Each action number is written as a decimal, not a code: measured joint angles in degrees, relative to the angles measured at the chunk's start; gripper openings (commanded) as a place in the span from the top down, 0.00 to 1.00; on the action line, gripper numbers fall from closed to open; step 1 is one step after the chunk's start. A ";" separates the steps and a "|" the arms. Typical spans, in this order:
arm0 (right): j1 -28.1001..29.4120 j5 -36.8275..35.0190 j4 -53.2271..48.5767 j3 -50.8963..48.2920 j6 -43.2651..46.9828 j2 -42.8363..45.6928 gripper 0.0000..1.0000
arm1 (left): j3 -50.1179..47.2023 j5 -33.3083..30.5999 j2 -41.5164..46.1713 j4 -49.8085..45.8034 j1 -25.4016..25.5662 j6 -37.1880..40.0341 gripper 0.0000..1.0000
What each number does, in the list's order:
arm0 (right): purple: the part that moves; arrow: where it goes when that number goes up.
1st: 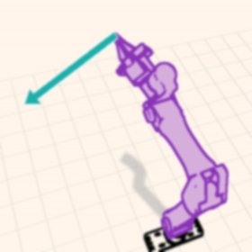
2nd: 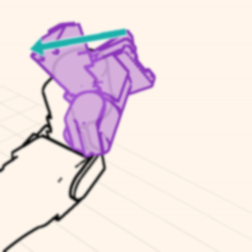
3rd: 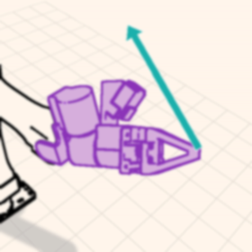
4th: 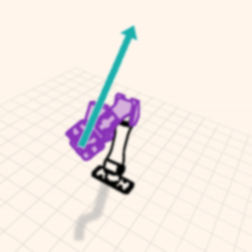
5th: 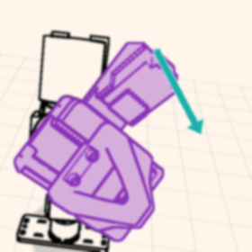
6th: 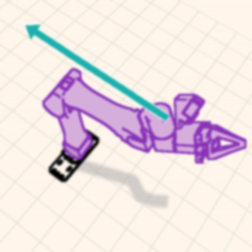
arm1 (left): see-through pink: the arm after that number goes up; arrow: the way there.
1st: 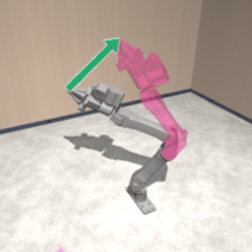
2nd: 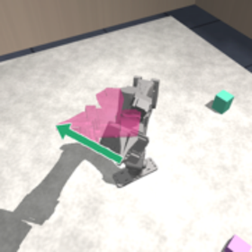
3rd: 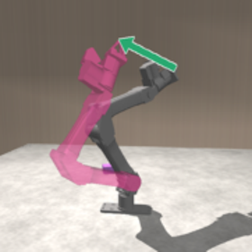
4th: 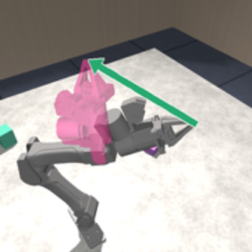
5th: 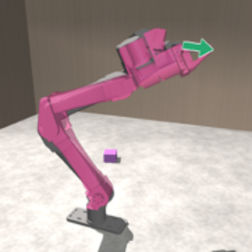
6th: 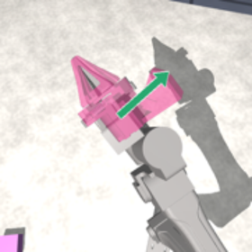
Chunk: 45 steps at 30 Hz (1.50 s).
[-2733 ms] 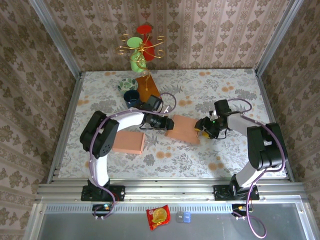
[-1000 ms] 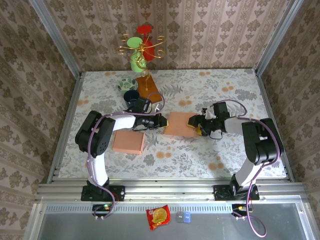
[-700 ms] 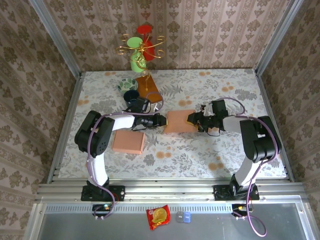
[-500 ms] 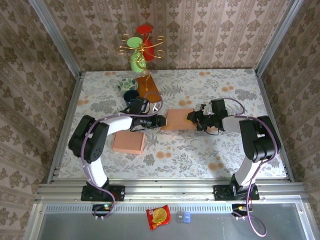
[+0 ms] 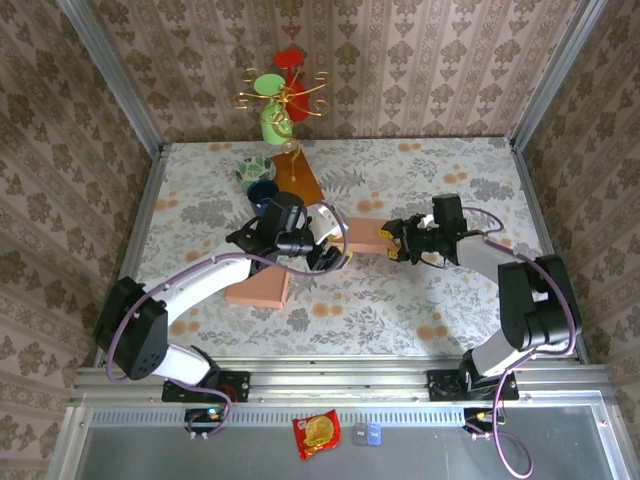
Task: Fold the paper box
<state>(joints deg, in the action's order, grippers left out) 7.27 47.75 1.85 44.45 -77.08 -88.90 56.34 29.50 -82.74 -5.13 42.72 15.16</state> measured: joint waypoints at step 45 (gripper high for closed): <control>-6.45 12.09 -12.90 -2.29 -14.45 -1.57 0.33 | 14.12 -10.05 -17.33 -15.10 4.96 23.02 0.54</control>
<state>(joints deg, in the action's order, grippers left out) 0.82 59.83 -11.05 42.15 -91.53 -90.48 70.46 19.44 -100.07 -20.23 47.68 38.17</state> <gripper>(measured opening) 0.661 0.463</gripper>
